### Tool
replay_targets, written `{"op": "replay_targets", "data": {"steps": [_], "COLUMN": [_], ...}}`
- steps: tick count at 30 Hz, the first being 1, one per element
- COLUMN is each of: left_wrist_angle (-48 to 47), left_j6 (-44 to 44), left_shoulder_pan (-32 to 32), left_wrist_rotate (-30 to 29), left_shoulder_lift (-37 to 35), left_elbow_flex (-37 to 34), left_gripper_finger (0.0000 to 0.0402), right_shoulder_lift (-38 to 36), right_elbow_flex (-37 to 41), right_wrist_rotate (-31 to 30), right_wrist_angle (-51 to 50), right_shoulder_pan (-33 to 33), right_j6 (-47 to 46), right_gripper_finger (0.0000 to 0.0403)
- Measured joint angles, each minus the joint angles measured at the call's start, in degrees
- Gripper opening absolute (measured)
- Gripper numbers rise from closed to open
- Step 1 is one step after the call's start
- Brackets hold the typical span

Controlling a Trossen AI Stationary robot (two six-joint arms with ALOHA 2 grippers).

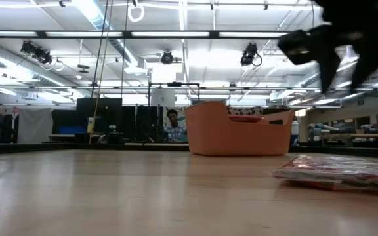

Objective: Sort popcorn bags into baskets
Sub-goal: Put the red popcorn bag into the orange bin

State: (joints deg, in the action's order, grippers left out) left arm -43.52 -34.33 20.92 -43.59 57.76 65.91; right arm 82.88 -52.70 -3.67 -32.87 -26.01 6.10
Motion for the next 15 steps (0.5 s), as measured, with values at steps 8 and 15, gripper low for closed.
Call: {"op": "replay_targets", "data": {"steps": [8,15], "left_wrist_angle": [0.03,-0.05], "left_j6": [-1.45,-1.03], "left_shoulder_pan": [-0.01,0.01], "left_wrist_rotate": [0.82,6.14], "left_shoulder_lift": [0.0,0.0], "left_elbow_flex": [0.02,0.02], "left_gripper_finger": [0.0013,0.0013], "right_shoulder_lift": [7.92,12.58], "right_elbow_flex": [1.47,1.47], "right_wrist_rotate": [0.34,-1.65], "right_wrist_angle": [5.32,5.68], "right_shoulder_pan": [-8.72,-11.43], "right_j6": [-2.28,-1.47], "right_gripper_finger": [0.0129,0.0131]}}
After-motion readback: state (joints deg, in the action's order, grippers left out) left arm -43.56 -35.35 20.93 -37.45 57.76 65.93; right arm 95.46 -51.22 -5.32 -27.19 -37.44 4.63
